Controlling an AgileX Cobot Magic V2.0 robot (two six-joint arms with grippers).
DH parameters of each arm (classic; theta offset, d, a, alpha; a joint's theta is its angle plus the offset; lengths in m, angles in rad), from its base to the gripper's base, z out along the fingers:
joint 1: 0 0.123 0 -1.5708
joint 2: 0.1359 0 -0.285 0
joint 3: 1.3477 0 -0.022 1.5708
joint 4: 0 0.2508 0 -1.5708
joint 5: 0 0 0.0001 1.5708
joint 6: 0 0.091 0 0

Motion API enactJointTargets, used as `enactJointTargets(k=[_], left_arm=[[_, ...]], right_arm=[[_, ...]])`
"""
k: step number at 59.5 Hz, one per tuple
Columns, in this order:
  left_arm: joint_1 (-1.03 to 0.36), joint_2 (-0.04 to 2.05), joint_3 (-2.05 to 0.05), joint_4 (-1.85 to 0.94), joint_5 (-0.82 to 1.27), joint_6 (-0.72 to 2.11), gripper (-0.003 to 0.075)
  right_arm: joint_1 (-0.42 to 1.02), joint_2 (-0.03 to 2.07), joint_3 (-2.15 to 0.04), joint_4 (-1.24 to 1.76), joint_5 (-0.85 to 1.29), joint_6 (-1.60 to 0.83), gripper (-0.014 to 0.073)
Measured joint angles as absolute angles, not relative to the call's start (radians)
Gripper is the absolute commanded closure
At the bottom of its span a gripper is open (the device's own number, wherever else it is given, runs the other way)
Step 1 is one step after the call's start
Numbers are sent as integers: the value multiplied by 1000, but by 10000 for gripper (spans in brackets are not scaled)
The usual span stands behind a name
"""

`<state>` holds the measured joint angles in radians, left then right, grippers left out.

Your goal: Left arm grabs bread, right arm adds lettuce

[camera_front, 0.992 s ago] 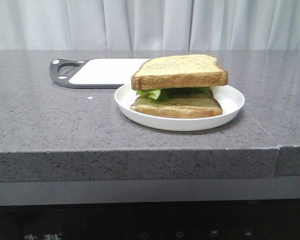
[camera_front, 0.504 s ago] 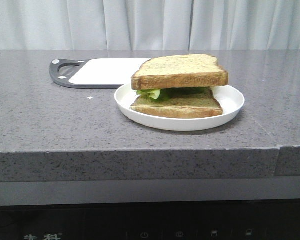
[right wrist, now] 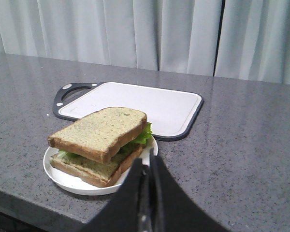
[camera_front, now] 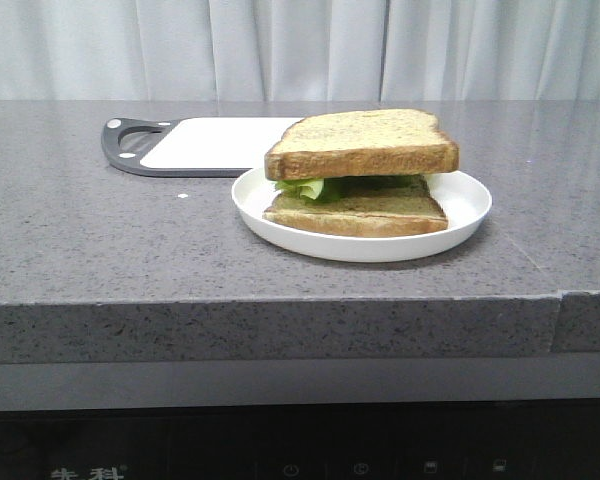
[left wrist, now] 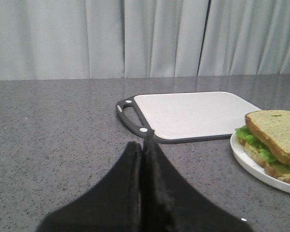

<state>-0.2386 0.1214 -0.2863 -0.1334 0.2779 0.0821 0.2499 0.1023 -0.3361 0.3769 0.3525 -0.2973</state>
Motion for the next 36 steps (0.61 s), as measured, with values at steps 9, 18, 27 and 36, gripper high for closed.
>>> enactJointTargets(k=[9, 18, 27, 36], left_arm=[[-168, 71, -248, -106, 278, 77, 741], [-101, -5, -158, -102, 276, 77, 741], [-92, -4, -56, -100, 267, 75, 741], [-92, -4, 5, -100, 205, 71, 741]], right_arm=[[250, 102, -336, 379, 353, -297, 655], [250, 102, -336, 379, 353, -297, 655], [250, 102, -336, 379, 353, -297, 655], [250, 102, -336, 379, 353, -297, 655]])
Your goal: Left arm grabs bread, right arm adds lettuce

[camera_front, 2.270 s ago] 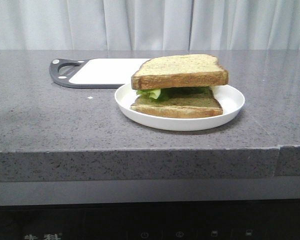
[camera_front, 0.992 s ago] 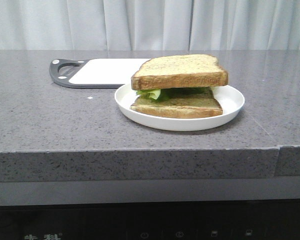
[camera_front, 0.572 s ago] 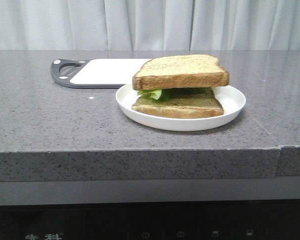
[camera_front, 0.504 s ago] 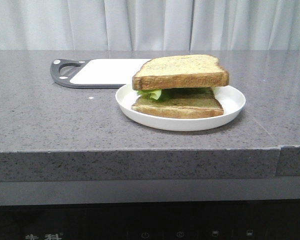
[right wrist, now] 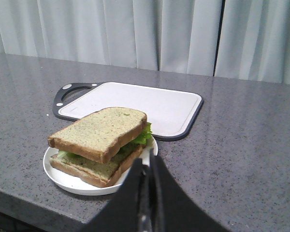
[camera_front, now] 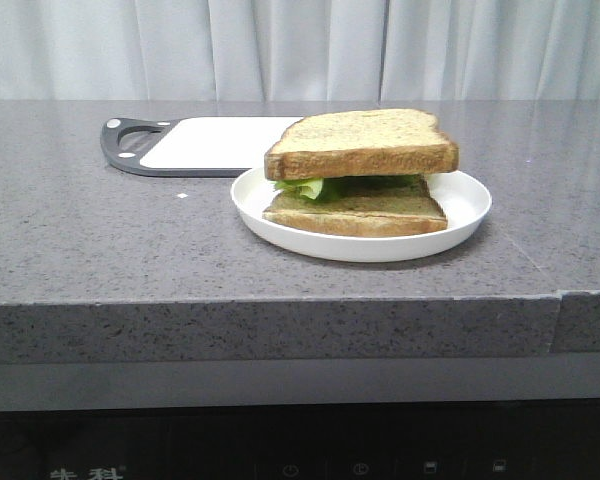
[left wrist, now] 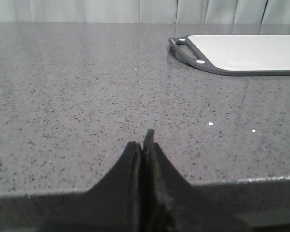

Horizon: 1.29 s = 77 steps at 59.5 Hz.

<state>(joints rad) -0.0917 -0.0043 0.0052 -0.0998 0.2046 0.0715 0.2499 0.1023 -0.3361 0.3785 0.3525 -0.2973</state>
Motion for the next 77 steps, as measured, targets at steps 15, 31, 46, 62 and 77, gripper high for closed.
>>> enactJointTargets(k=[15, 31, 46, 62, 77], left_arm=[[-92, -4, 5, -100, 180, 70, 741], [-92, -4, 5, -100, 178, 70, 741], [-90, -4, 5, -100, 178, 70, 741], [-90, -4, 5, -100, 178, 70, 741], [-90, -4, 5, -100, 178, 70, 741]], right_arm=[[250, 102, -336, 379, 353, -297, 655], [250, 102, -336, 379, 353, -297, 655], [250, 102, -336, 379, 353, -297, 655], [231, 102, -285, 367, 274, -266, 655], [111, 86, -113, 230, 100, -56, 655]])
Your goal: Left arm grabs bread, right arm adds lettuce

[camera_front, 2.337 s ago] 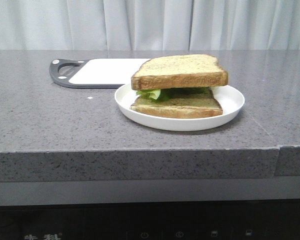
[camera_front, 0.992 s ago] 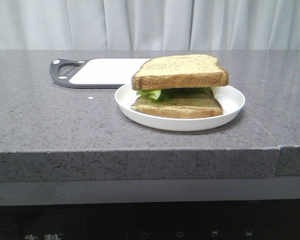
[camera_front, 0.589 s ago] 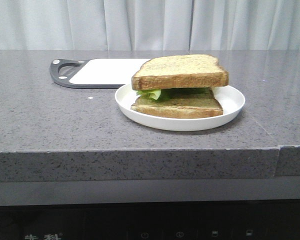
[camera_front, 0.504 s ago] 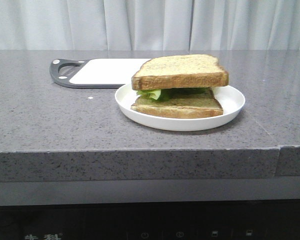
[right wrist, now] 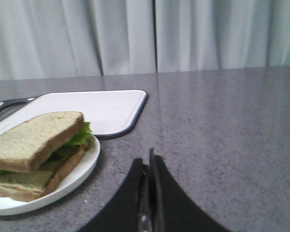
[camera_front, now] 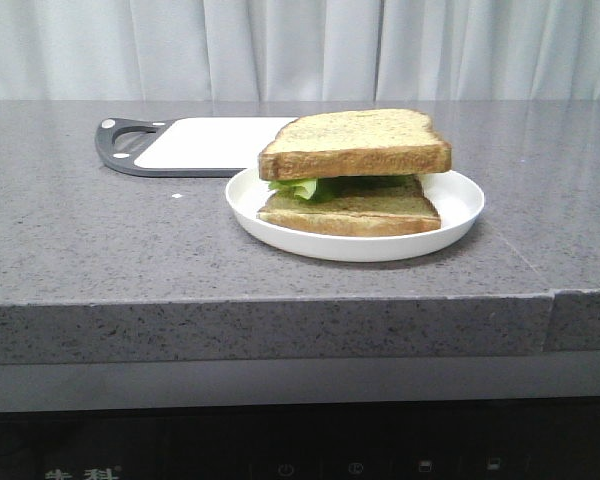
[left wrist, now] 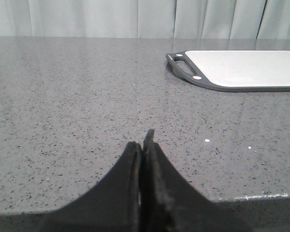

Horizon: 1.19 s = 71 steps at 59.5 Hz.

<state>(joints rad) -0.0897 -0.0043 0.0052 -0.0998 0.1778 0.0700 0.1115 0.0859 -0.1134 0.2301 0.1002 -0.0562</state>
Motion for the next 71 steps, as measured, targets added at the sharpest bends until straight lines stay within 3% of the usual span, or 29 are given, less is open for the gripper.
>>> enactJointTargets(k=[16, 71], left_arm=[[-90, -4, 5, -100, 178, 70, 741], [-90, -4, 5, -100, 178, 69, 741]], right_arm=[[81, -8, 24, 188, 109, -21, 655], [80, -8, 26, 184, 140, -17, 655]])
